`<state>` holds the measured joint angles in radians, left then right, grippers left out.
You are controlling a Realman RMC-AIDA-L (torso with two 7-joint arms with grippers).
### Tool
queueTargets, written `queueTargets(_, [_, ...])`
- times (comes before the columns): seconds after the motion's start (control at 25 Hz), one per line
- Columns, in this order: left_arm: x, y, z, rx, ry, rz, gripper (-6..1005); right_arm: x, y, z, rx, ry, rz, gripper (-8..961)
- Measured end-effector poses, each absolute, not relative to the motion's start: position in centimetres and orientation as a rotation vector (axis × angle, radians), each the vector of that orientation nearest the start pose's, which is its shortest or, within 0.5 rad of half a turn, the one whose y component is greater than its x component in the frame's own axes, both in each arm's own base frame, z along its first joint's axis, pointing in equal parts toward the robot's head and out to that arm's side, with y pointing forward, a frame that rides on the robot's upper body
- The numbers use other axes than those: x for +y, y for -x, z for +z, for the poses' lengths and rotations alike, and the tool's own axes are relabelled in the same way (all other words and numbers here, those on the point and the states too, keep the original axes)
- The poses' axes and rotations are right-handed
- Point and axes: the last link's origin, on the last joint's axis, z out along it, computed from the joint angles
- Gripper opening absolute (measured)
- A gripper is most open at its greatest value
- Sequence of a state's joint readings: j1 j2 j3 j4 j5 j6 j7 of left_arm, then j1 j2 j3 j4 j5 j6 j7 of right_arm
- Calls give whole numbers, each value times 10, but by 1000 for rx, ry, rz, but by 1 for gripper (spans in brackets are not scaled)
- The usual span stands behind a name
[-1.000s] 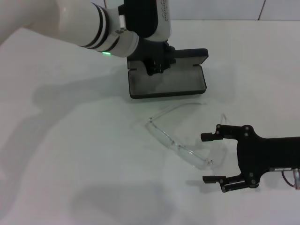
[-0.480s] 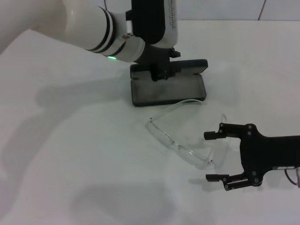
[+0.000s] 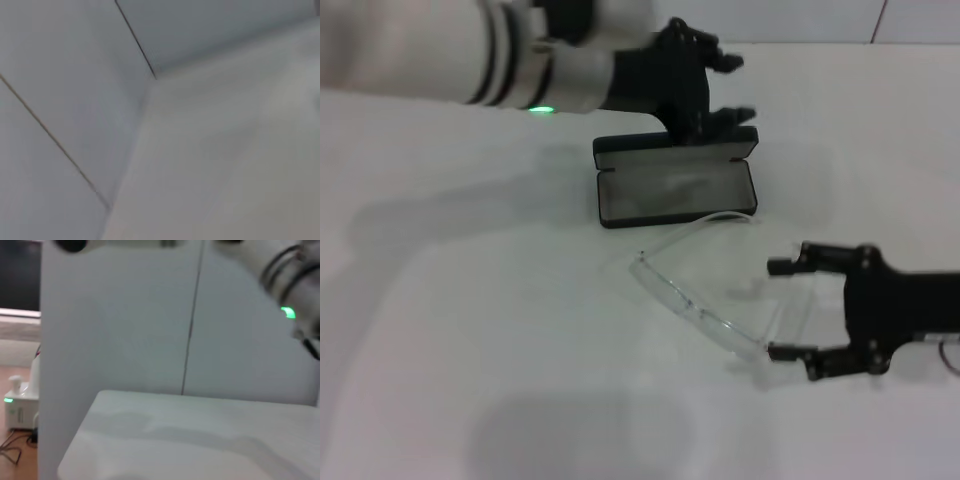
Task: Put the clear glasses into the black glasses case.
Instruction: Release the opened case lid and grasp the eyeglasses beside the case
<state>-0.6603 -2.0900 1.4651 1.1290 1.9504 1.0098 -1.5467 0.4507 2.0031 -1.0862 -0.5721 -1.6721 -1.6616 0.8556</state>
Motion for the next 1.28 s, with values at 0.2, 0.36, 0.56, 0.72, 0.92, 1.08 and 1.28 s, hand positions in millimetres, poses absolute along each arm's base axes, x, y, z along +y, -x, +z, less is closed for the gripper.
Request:
queueTargets(0.2, [378,132,-10,40,2583,-652,515,304,-236,16,48,2905,727,725])
queueTargets(0.36, [363,177,1,-177,2459,-839,515,315,-212,31,197,2968,555,722])
queueTargets(0.56, [345,207,-1,-267,2425,-889,516,331,-165,29,387,3039,142,718])
queueTargets(0.72, [334,217,-2,-256,2420,-902,516,338,-138,12,431,3026,-153,714])
queueTargets(0.92, [333,219,-4,-260,2431,-928,516,345,-116,-20,437,2983,-407,710])
queueTargets(1.08, [333,218,-5,-258,2433,-929,516,345,-104,-42,401,2979,-514,707])
queueTargets(1.28, [332,220,-6,-259,2441,-921,516,346,-96,-65,362,2969,-564,702])
